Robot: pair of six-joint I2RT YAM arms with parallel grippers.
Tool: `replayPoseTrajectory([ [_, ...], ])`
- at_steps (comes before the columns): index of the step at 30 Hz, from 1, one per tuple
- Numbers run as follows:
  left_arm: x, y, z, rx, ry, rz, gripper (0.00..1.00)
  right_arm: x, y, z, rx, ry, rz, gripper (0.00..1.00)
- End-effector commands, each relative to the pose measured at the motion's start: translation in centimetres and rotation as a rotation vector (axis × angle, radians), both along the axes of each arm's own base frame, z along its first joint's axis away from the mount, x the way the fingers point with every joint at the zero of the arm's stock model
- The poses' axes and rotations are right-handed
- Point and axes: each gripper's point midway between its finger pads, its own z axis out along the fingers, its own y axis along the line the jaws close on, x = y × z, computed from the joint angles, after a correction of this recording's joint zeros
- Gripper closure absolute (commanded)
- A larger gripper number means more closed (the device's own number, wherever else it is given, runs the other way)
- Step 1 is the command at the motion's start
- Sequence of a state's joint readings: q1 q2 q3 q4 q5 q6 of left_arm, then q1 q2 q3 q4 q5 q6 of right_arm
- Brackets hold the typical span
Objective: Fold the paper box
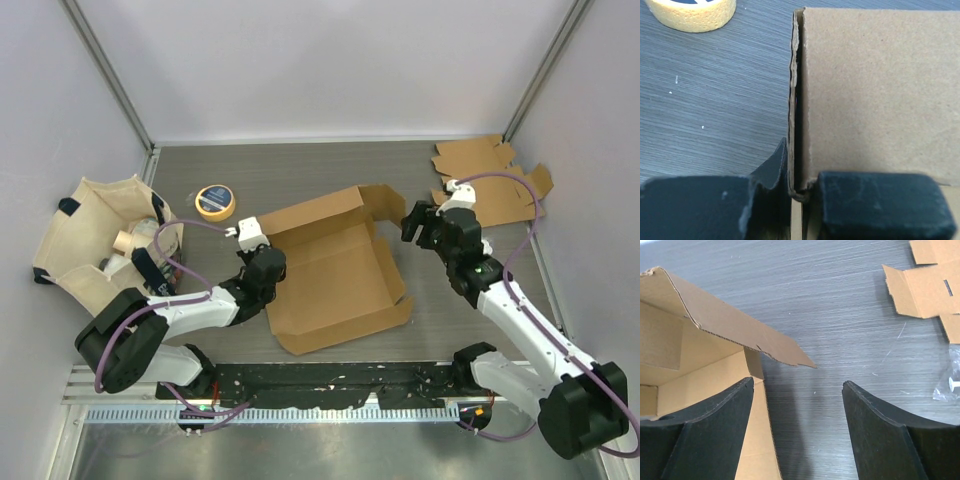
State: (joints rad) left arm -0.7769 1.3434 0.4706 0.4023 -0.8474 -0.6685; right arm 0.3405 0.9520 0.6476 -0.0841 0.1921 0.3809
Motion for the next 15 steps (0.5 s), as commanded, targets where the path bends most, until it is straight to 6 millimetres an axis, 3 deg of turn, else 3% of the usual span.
replayPoseTrajectory([
  [1, -0.6, -0.2, -1.5, 0.043, 0.062, -0.043, 1.0, 1.9, 1.2, 1.6, -0.124, -0.076, 0.139, 0.23],
  [2, -0.7, -0.3, -1.5, 0.045, 0.064, -0.047, 1.0, 2.4, 1.8, 0.9, -0.125, -0.046, 0.168, 0.23],
  [4, -0.8, -0.1, -1.4, 0.048, 0.066, -0.046, 1.0, 3.7, 2.6, 2.9, -0.112, -0.109, 0.176, 0.25],
  [7, -0.8, -0.1, -1.1, 0.044, 0.056, -0.048, 1.0, 5.2, 2.6, 2.6, -0.167, -0.138, 0.174, 0.26],
  [10, -0.6, -0.4, -0.6, 0.049, 0.042, -0.068, 1.0, 6.0, 3.6, 1.6, -0.191, -0.137, 0.228, 0.35],
  [11, -0.6, -0.6, -0.5, 0.063, 0.042, -0.087, 1.0, 6.1, 3.9, 1.6, -0.183, -0.14, 0.238, 0.4],
  [13, -0.4, -0.9, -0.1, 0.066, 0.031, -0.102, 1.0, 5.9, 5.7, 1.9, -0.151, -0.155, 0.279, 0.57],
  [14, -0.4, -0.9, 0.0, 0.071, 0.03, -0.106, 1.0, 5.8, 6.3, 2.2, -0.145, -0.161, 0.286, 0.71],
  [15, -0.4, -0.8, 0.0, 0.076, 0.031, -0.106, 1.0, 5.5, 6.9, 2.2, -0.117, -0.148, 0.289, 0.77],
])
